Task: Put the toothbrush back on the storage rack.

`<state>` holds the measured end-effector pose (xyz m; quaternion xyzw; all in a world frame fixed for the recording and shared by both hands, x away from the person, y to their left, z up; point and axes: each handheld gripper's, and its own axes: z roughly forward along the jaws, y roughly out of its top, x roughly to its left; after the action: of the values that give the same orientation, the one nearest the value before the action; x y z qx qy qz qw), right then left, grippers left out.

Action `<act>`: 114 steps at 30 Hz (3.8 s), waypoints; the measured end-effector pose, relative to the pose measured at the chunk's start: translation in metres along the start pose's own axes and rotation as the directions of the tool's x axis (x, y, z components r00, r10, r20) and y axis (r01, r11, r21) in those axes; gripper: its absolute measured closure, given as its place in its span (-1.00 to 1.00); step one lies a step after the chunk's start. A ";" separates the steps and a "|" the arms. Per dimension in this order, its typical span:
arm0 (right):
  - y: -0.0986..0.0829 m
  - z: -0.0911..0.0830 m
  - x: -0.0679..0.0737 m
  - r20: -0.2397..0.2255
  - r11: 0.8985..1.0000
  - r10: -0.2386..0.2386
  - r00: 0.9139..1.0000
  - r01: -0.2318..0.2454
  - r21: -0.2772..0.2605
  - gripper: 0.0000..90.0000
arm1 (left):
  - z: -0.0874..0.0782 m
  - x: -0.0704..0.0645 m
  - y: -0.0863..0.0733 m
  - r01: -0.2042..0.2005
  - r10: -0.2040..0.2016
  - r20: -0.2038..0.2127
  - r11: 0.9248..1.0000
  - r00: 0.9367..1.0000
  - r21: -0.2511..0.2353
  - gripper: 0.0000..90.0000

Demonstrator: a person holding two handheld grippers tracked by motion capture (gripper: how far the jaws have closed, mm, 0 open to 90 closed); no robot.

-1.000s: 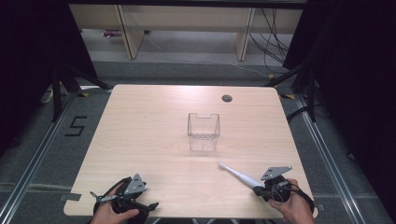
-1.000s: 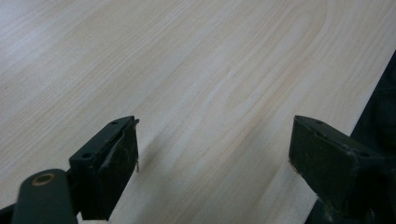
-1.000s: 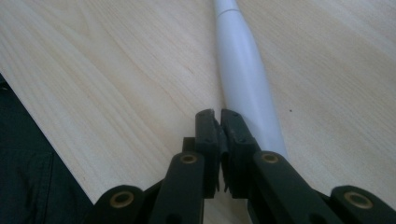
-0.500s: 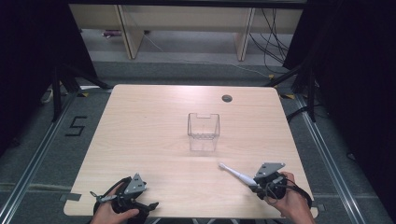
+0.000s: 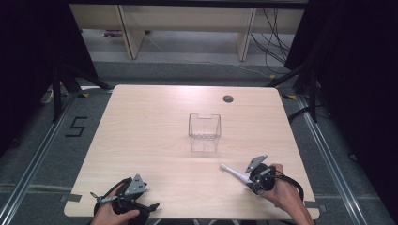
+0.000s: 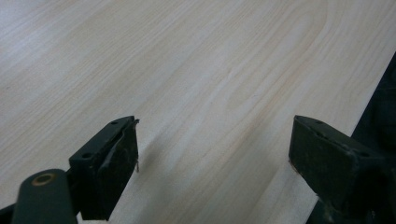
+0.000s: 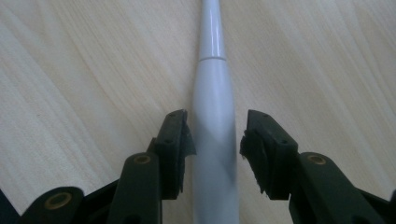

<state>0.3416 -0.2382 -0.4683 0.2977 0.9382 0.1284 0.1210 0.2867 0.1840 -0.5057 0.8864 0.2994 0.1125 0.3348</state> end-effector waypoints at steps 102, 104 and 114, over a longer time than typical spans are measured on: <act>0.039 -0.068 -0.089 -0.056 0.819 0.227 0.972 -0.222 -0.529 0.49 | 0.000 0.000 0.000 0.001 -0.001 -0.001 1.000 1.000 0.000 -0.66; 0.044 -0.072 -0.088 -0.077 0.812 0.238 0.968 -0.242 -0.532 0.49 | 0.000 0.000 0.000 0.002 -0.002 -0.003 1.000 1.000 -0.003 -0.66; 0.065 -0.072 -0.093 -0.086 0.729 0.264 0.961 -0.257 -0.635 0.49 | 0.000 0.001 0.000 0.002 -0.002 -0.003 1.000 1.000 -0.001 -0.66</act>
<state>0.4281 -0.2542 -0.3660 0.3675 0.7863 0.4544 0.2006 0.2870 0.1847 -0.5056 0.8858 0.3006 0.1135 0.3349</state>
